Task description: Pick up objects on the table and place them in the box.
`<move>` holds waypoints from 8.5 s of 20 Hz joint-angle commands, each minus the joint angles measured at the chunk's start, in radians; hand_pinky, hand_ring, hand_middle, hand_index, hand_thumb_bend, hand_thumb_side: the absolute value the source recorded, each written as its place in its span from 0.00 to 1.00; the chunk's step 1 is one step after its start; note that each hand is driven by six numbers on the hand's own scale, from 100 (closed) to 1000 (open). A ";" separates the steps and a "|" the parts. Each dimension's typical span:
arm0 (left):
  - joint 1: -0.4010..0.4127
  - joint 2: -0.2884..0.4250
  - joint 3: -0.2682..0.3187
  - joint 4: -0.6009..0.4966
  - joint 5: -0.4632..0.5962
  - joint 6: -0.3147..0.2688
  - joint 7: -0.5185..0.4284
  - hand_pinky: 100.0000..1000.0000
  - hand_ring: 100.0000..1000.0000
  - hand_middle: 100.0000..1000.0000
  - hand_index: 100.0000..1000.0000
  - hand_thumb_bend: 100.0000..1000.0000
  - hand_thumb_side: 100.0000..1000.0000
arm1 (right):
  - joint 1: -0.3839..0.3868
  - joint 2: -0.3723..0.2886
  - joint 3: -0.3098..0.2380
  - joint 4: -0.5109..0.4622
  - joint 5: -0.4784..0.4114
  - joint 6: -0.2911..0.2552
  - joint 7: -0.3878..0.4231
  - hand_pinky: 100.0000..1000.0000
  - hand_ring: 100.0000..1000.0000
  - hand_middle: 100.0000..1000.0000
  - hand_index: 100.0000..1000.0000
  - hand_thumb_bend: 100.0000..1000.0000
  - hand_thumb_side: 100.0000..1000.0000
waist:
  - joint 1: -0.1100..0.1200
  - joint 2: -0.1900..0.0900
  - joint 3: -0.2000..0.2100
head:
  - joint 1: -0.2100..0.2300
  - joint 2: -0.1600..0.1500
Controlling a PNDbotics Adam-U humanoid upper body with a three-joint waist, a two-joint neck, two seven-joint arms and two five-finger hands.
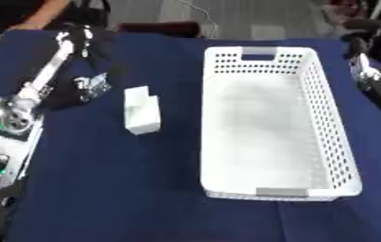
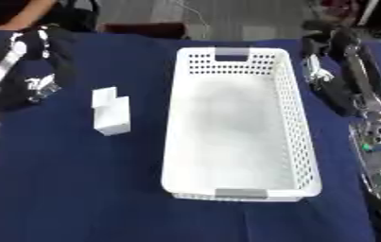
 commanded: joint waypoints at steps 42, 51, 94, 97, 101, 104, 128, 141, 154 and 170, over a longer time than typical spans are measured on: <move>-0.265 0.159 -0.197 0.238 -0.414 -0.087 -0.361 0.52 0.61 0.77 0.84 0.73 0.76 | -0.011 -0.012 -0.001 -0.013 -0.003 -0.002 0.008 0.59 0.73 0.77 0.84 0.00 0.62 | 0.007 -0.029 -0.016 | 0.013 -0.016; -0.289 0.128 -0.211 0.302 -0.442 -0.093 -0.351 0.50 0.58 0.73 0.82 0.73 0.76 | -0.012 -0.012 0.000 -0.013 -0.004 -0.002 0.009 0.59 0.73 0.77 0.84 0.00 0.62 | 0.005 -0.027 -0.015 | 0.016 -0.018; -0.260 0.072 -0.250 0.410 -0.531 -0.058 -0.146 0.00 0.00 0.00 0.15 0.00 0.87 | -0.014 -0.011 0.000 -0.016 -0.009 -0.002 0.008 0.58 0.73 0.77 0.84 0.00 0.64 | 0.004 -0.021 -0.018 | 0.018 -0.017; -0.260 0.073 -0.250 0.410 -0.533 -0.063 -0.152 0.00 0.00 0.00 0.14 0.00 0.86 | -0.014 -0.011 0.000 -0.016 -0.009 -0.001 0.007 0.59 0.73 0.77 0.84 0.00 0.64 | 0.004 -0.021 -0.019 | 0.019 -0.018; -0.262 0.074 -0.254 0.408 -0.532 -0.070 -0.162 0.00 0.00 0.00 0.14 0.00 0.86 | -0.014 -0.010 0.000 -0.016 -0.008 -0.001 0.007 0.58 0.73 0.77 0.84 0.00 0.64 | 0.005 -0.022 -0.019 | 0.020 -0.018; -0.268 0.083 -0.261 0.408 -0.526 -0.076 -0.178 0.00 0.00 0.00 0.14 0.00 0.86 | -0.012 -0.011 0.000 -0.016 -0.008 -0.001 0.007 0.58 0.73 0.77 0.84 0.00 0.64 | 0.006 -0.023 -0.021 | 0.020 -0.017; -0.516 0.282 -0.340 0.225 -0.122 -0.070 -0.425 0.00 0.00 0.00 0.14 0.00 0.85 | 0.014 -0.024 0.010 -0.008 -0.003 -0.003 0.015 0.58 0.73 0.77 0.84 0.00 0.64 | 0.043 -0.056 -0.021 | 0.009 0.006; -0.534 0.263 -0.335 0.214 -0.102 -0.063 -0.433 0.00 0.00 0.00 0.14 0.00 0.85 | 0.013 -0.023 0.010 -0.008 -0.003 -0.003 0.017 0.58 0.73 0.77 0.84 0.00 0.64 | 0.043 -0.054 -0.023 | 0.007 0.005; -0.647 0.157 -0.374 0.210 -0.056 -0.077 -0.475 0.00 0.00 0.00 0.14 0.00 0.85 | 0.008 -0.017 0.018 -0.002 -0.002 -0.006 0.024 0.58 0.73 0.77 0.84 0.00 0.63 | 0.045 -0.065 -0.046 | 0.025 0.011; -0.649 0.035 -0.414 0.251 -0.140 -0.120 -0.463 0.00 0.00 0.00 0.15 0.00 0.85 | -0.004 -0.005 0.021 -0.003 -0.004 -0.008 0.028 0.59 0.73 0.77 0.84 0.00 0.63 | 0.035 -0.056 -0.068 | 0.033 -0.049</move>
